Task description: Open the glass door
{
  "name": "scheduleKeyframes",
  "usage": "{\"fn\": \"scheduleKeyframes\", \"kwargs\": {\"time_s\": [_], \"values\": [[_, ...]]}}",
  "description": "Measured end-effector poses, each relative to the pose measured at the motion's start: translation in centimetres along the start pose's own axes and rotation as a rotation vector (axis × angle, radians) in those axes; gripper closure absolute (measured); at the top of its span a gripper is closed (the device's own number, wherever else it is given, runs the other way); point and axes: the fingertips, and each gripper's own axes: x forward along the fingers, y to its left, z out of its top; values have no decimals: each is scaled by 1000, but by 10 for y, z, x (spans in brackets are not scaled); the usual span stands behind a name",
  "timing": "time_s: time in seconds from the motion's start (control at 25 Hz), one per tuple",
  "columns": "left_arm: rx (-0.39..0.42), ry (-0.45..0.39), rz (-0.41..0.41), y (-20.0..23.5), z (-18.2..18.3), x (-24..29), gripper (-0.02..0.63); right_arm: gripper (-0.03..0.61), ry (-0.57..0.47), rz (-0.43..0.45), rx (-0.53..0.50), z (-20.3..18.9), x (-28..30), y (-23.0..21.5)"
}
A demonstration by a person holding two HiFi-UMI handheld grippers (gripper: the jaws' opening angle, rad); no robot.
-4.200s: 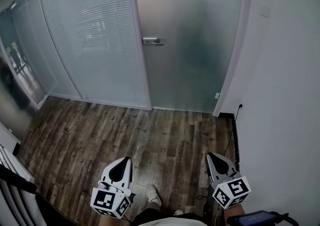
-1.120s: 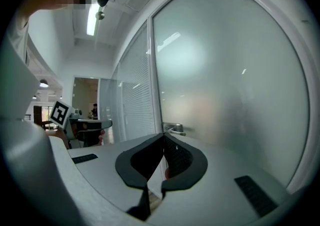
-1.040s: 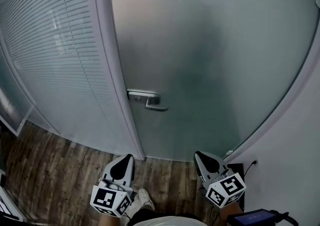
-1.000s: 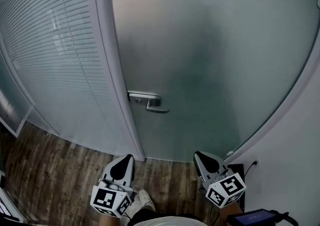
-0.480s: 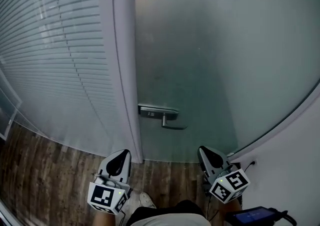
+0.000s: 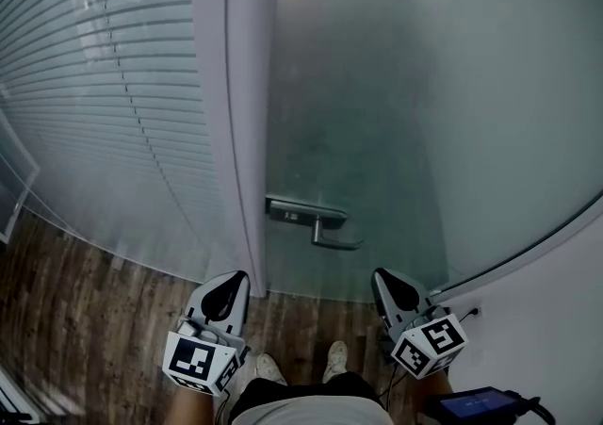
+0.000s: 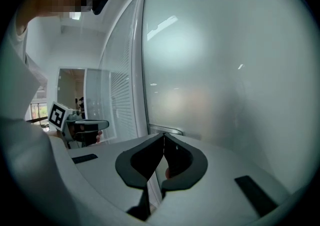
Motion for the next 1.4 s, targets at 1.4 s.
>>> {"fn": "scheduleKeyframes", "kwargs": {"time_s": [1.4], "values": [[-18, 121, 193, -39, -20, 24, 615, 431, 367, 385, -182, -59, 69, -41]]}}
